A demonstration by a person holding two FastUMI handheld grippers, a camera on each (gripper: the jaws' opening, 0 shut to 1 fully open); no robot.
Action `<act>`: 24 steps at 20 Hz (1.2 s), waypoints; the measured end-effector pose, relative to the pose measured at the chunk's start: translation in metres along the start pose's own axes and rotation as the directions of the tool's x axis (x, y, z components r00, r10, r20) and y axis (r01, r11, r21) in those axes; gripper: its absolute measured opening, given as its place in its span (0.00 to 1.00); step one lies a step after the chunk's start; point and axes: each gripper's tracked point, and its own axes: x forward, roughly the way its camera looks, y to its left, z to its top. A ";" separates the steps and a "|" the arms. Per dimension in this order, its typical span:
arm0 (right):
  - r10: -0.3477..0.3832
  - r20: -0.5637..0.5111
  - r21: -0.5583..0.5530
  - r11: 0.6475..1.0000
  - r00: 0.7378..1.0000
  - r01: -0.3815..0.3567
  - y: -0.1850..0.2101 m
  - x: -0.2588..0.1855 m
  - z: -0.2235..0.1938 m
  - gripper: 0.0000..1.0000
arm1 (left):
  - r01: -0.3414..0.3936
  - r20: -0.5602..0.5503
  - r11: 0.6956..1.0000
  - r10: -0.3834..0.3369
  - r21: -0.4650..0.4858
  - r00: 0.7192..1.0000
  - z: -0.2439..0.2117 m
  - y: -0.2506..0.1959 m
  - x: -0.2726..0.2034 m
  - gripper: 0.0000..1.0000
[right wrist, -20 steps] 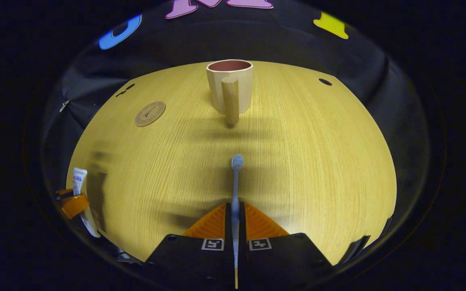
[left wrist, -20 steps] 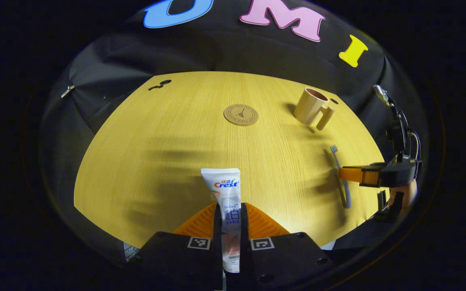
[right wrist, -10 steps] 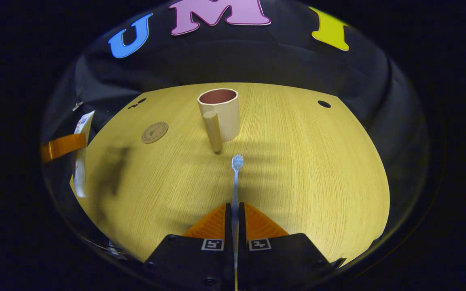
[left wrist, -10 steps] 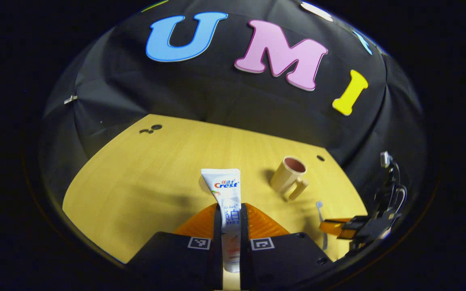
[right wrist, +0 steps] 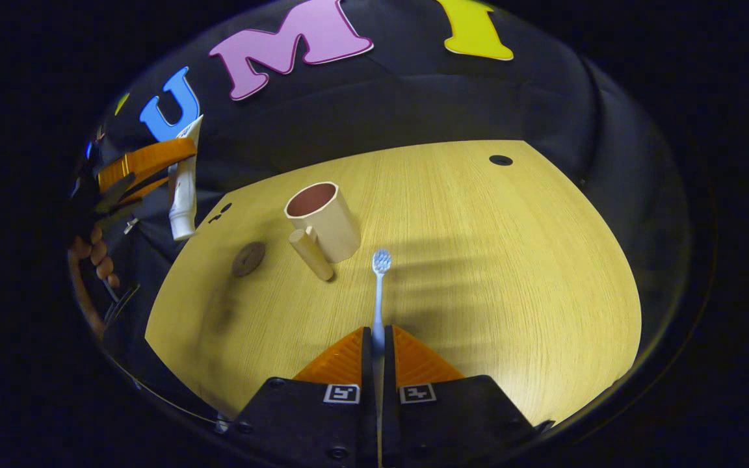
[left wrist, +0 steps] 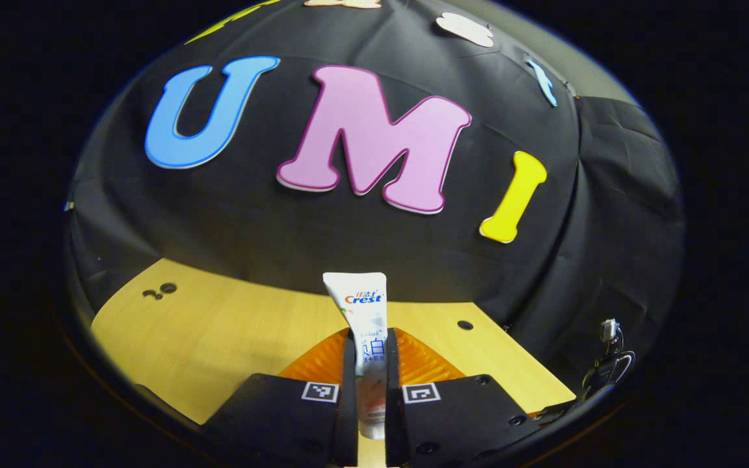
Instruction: Put the toothbrush and toothpaste on the desktop into the cup, then pick up the cup and place it on the coaster on the desktop.
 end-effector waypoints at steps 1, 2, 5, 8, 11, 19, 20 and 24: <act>0.001 0.000 0.015 1.000 1.000 -0.001 -0.004 0.000 0.001 0.07 | 0.026 0.019 1.000 -0.026 0.008 0.999 0.005 -0.010 0.013 0.22; -0.003 -0.003 0.025 1.000 1.000 0.003 -0.008 0.001 0.000 0.07 | 0.049 0.031 0.999 -0.050 0.015 0.998 0.005 -0.019 0.024 0.21; -0.002 -0.010 0.046 0.999 1.000 0.002 -0.015 0.003 -0.001 0.07 | 0.092 0.035 0.995 -0.094 0.046 0.995 -0.004 -0.034 0.063 0.21; 0.003 -0.018 0.047 0.999 1.000 -0.002 -0.018 0.006 -0.003 0.07 | 0.110 0.033 0.991 -0.112 0.076 0.993 -0.019 -0.037 0.096 0.22; 0.010 -0.031 0.064 0.998 0.999 -0.008 -0.018 0.010 -0.003 0.07 | 0.117 0.022 0.991 -0.118 0.060 0.993 -0.042 -0.033 0.123 0.22; 0.000 -0.047 0.078 0.997 0.999 0.004 -0.017 0.017 -0.007 0.07 | 0.154 -0.014 0.978 -0.153 0.140 0.988 -0.092 -0.027 0.129 0.22; -0.003 -0.054 0.081 0.997 0.999 0.007 -0.017 0.017 -0.008 0.07 | 0.160 -0.020 0.976 -0.158 0.151 0.987 -0.095 -0.028 0.128 0.22; -0.009 -0.054 0.081 0.997 0.998 0.013 -0.019 0.019 -0.008 0.07 | 0.158 -0.044 0.972 -0.153 0.174 0.987 -0.109 -0.025 0.125 0.24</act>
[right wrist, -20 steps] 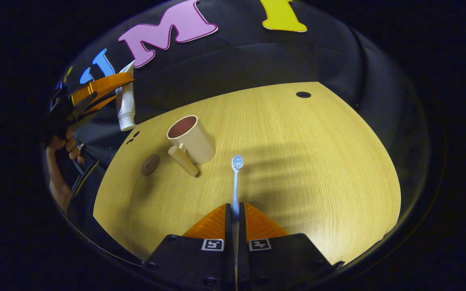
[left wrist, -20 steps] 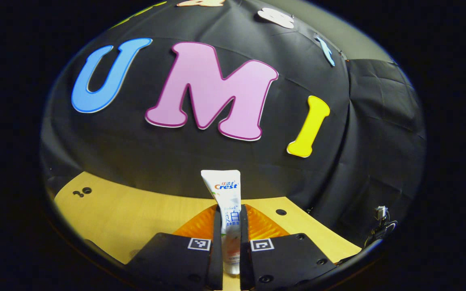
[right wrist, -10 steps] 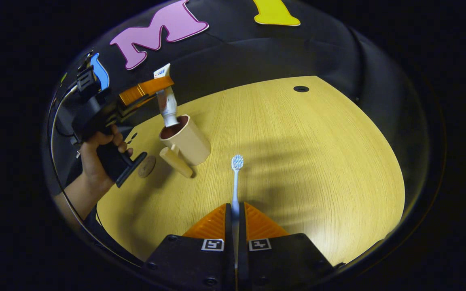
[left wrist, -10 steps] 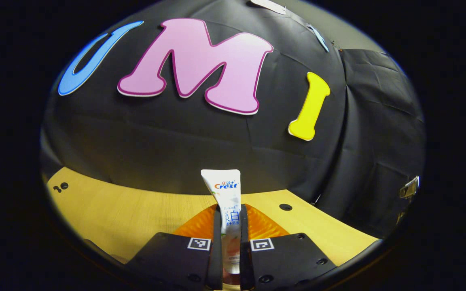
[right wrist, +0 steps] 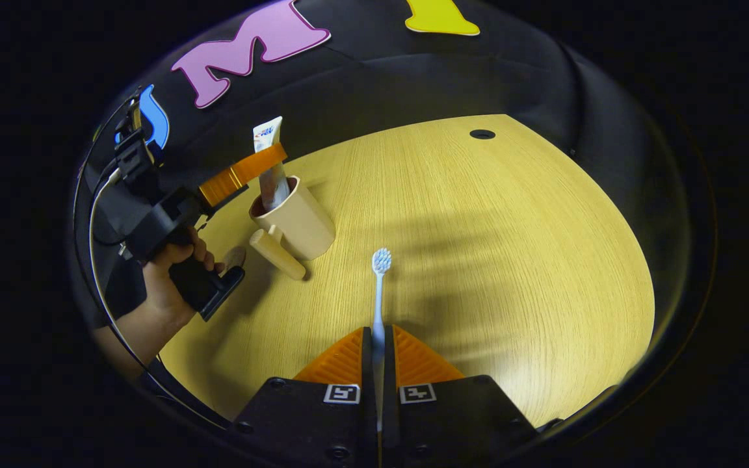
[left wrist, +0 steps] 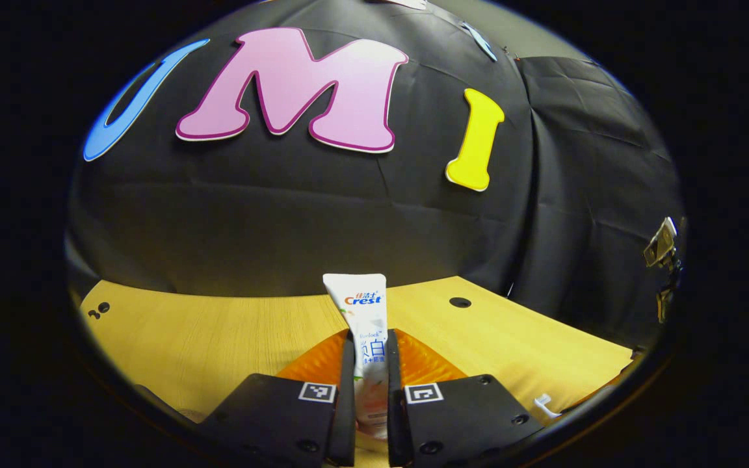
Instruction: Put the toothbrush and toothpaste on the desktop into the cup, then pick up the cup and place it on the coaster on the desktop.
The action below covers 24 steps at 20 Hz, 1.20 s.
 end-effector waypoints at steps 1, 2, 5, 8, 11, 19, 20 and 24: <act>0.000 0.003 0.004 1.000 1.000 0.000 0.000 0.000 0.001 0.07 | -0.009 -0.005 1.000 0.009 0.002 1.000 -0.004 0.001 -0.004 0.26; 0.003 0.006 0.010 1.000 1.000 -0.003 0.000 0.000 0.002 0.07 | -0.022 -0.007 1.000 0.022 0.007 1.000 -0.008 0.002 -0.012 0.28; 0.024 0.027 0.016 1.000 0.999 -0.024 0.005 -0.004 0.010 0.07 | -0.018 -0.021 1.000 0.018 0.010 1.000 -0.012 -0.002 -0.022 0.31; 0.037 0.079 0.003 0.999 0.996 -0.037 0.010 -0.009 0.030 0.07 | -0.050 -0.005 0.998 0.050 0.030 0.999 -0.003 0.002 -0.042 0.60; 0.055 0.152 -0.010 0.999 0.987 -0.054 0.022 -0.014 0.064 0.07 | -0.093 0.022 0.992 0.091 0.081 0.996 0.009 0.006 -0.072 0.87; 0.150 0.336 -0.072 0.988 0.930 -0.134 0.069 -0.017 0.161 0.07 | -0.192 -0.078 0.980 0.188 -0.051 0.979 -0.032 -0.002 -0.176 1.00; 0.163 0.358 -0.078 0.986 0.919 -0.145 0.076 -0.016 0.171 0.07 | -0.202 -0.108 0.977 0.194 -0.067 0.975 -0.044 -0.006 -0.188 0.98; 0.207 0.433 -0.067 0.978 0.878 -0.198 0.098 -0.010 0.205 0.07 | -0.181 -0.167 0.982 0.171 -0.045 0.971 -0.067 -0.016 -0.234 0.98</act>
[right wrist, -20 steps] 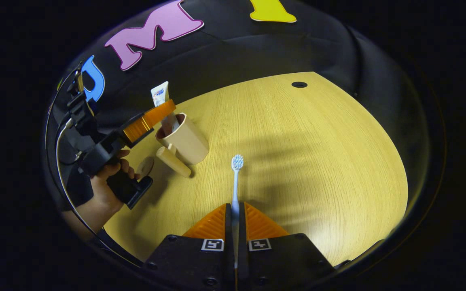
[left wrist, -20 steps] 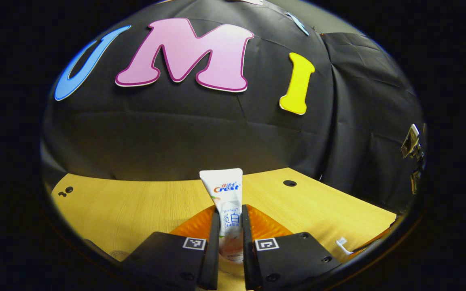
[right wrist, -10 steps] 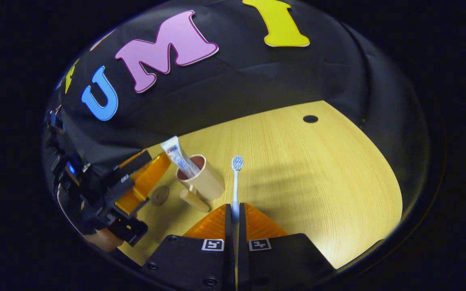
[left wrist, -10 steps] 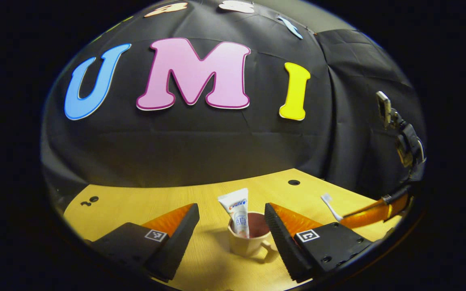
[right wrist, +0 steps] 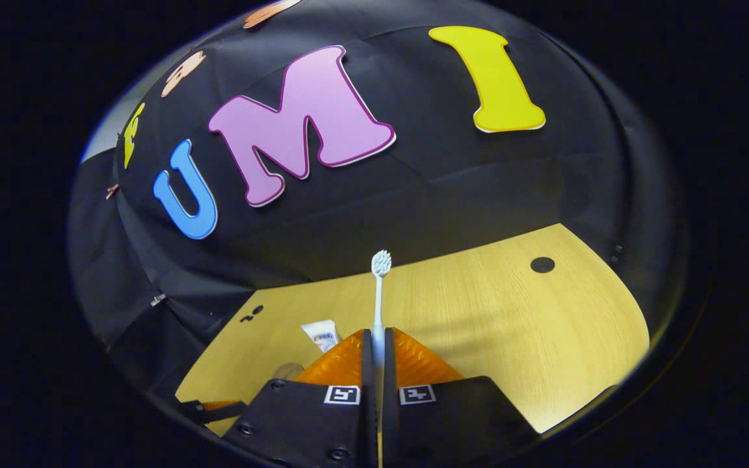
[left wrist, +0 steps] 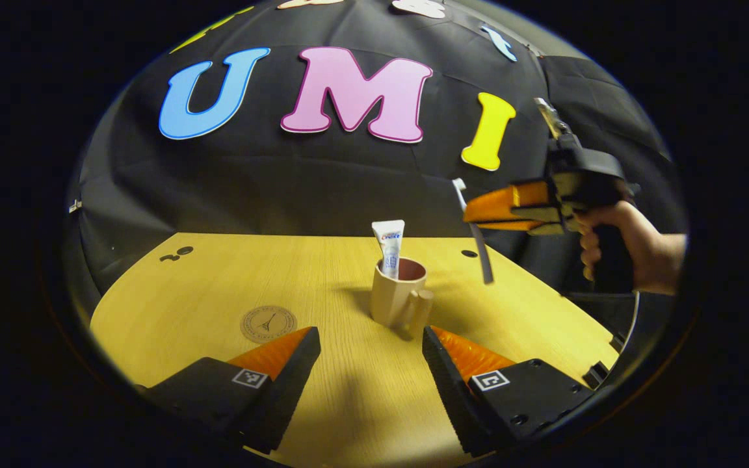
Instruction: Put the toothbrush and toothpaste on the desktop into the cup, then pick up the cup and place it on the coaster on the desktop.
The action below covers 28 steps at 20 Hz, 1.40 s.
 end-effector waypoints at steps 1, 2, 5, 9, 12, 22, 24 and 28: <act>0.009 0.013 0.019 1.000 1.000 -0.009 0.002 0.006 0.001 0.07 | 0.001 -0.019 1.000 0.000 0.017 1.000 -0.005 0.002 -0.006 0.97; 0.000 0.019 0.034 0.999 1.000 0.000 0.000 0.014 0.001 0.07 | 0.006 -0.031 1.000 -0.005 0.027 1.000 -0.007 0.005 -0.010 0.98; -0.010 0.056 0.064 0.998 0.998 0.006 0.002 0.035 0.005 0.07 | -0.001 -0.025 1.000 0.002 0.028 1.000 0.000 0.013 -0.017 0.98; -0.010 0.109 0.099 0.995 0.994 -0.001 0.003 0.060 0.009 0.07 | 0.022 -0.032 1.000 -0.022 0.014 0.999 -0.001 0.003 -0.013 0.98; -0.019 0.153 0.061 0.998 0.988 0.010 -0.004 0.075 0.009 0.07 | 0.044 -0.004 0.999 -0.044 0.011 0.999 0.005 -0.005 -0.010 0.98; 0.033 0.220 0.009 0.999 0.975 -0.036 -0.002 0.087 -0.037 0.07 | 0.052 0.014 0.994 -0.051 -0.100 0.999 0.004 0.007 0.021 0.97; 0.057 0.234 -0.041 0.998 0.971 -0.049 0.003 0.085 -0.042 0.07 | 0.039 0.012 0.994 -0.038 -0.099 0.999 0.002 0.012 0.029 0.98; 0.054 0.238 -0.100 0.995 0.970 -0.031 0.005 0.073 -0.054 0.11 | 0.041 0.000 0.994 -0.041 -0.103 0.999 -0.011 0.013 0.027 0.98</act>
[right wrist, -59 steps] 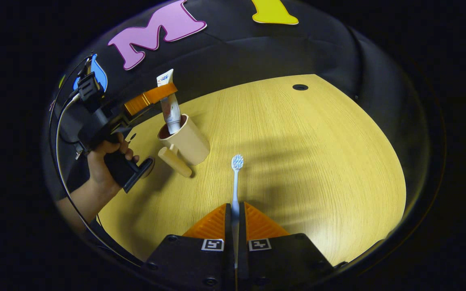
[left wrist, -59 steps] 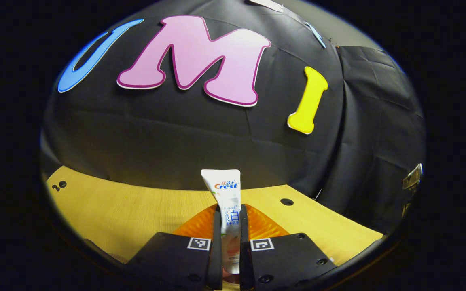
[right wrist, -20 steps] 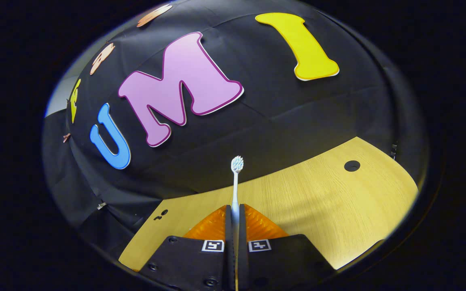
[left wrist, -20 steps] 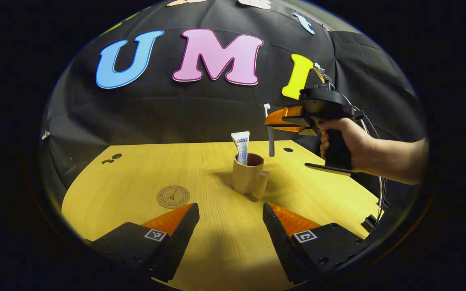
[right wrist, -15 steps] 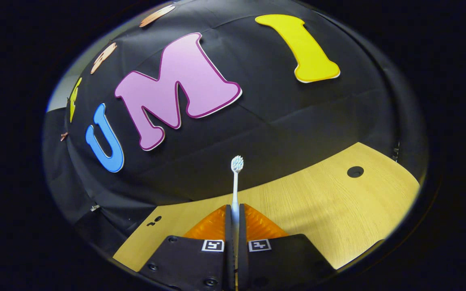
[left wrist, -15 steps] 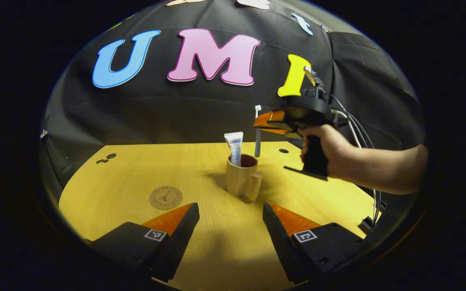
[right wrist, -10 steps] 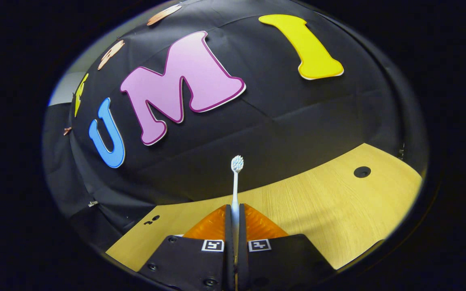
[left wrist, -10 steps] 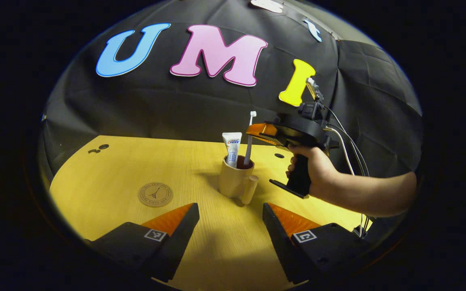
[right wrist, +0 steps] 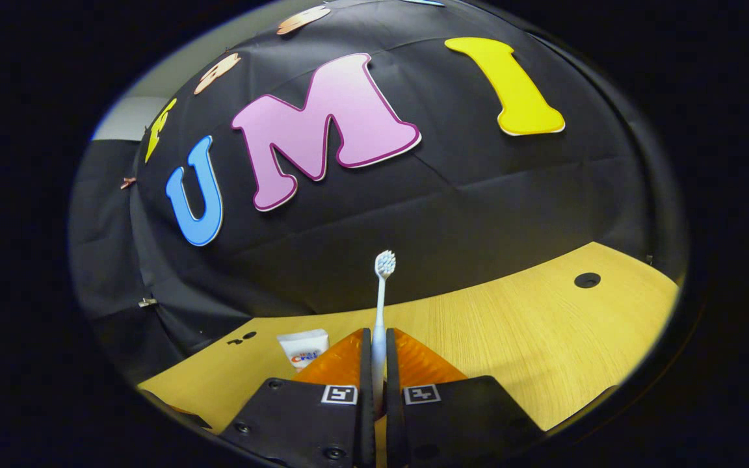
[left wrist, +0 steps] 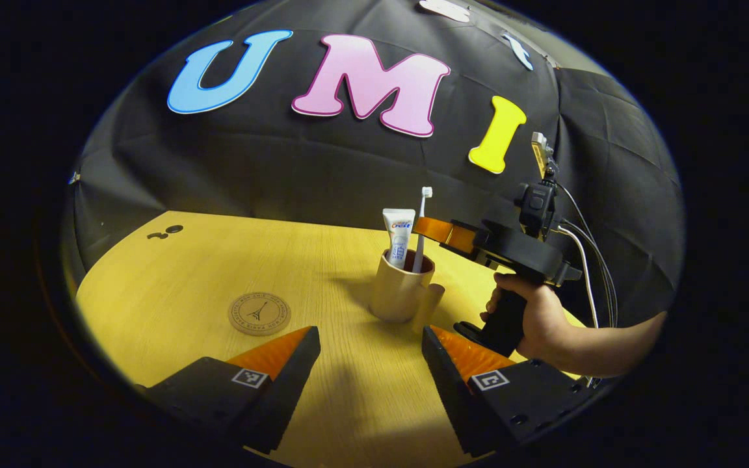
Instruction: Put the toothbrush and toothpaste on the desktop into the cup, then pick up the cup and place it on the coaster on the desktop.
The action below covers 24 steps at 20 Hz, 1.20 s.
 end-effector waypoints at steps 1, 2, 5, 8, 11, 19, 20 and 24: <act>-0.006 -0.008 -0.007 1.000 1.000 0.006 -0.001 -0.001 -0.005 0.11 | 0.004 -0.001 1.000 -0.004 0.006 1.000 0.000 -0.001 -0.001 0.98; -0.009 -0.010 -0.011 1.000 1.000 0.009 -0.001 -0.005 -0.008 0.13 | 0.011 -0.002 1.000 -0.011 0.013 1.000 0.001 -0.003 -0.001 0.97; -0.032 -0.014 -0.032 0.999 0.999 0.032 -0.006 -0.020 -0.004 0.46 | 0.025 -0.016 1.000 -0.025 0.008 1.000 -0.005 -0.003 -0.010 0.97; -0.088 -0.085 -0.002 0.996 0.993 0.088 -0.011 -0.035 -0.008 0.85 | 0.022 -0.030 1.000 -0.022 0.006 0.999 -0.010 0.003 -0.022 0.97; -0.110 -0.132 0.027 0.993 0.985 0.114 -0.003 -0.049 -0.003 0.97 | -0.001 -0.031 1.000 0.001 0.003 1.000 -0.007 0.017 -0.036 0.97; -0.120 -0.395 0.020 0.990 0.911 0.139 0.031 -0.068 -0.018 0.98 | -0.152 -0.041 0.988 0.152 -0.001 0.988 -0.007 0.070 -0.081 0.97; -0.113 -0.424 0.030 0.990 0.899 0.139 0.035 -0.068 -0.020 0.98 | -0.163 -0.046 0.987 0.163 0.004 0.986 -0.008 0.072 -0.086 0.97; -0.135 -0.574 0.009 0.985 0.807 0.172 0.039 -0.077 -0.038 0.98 | -0.190 -0.060 0.981 0.192 0.038 0.980 -0.008 0.076 -0.107 0.97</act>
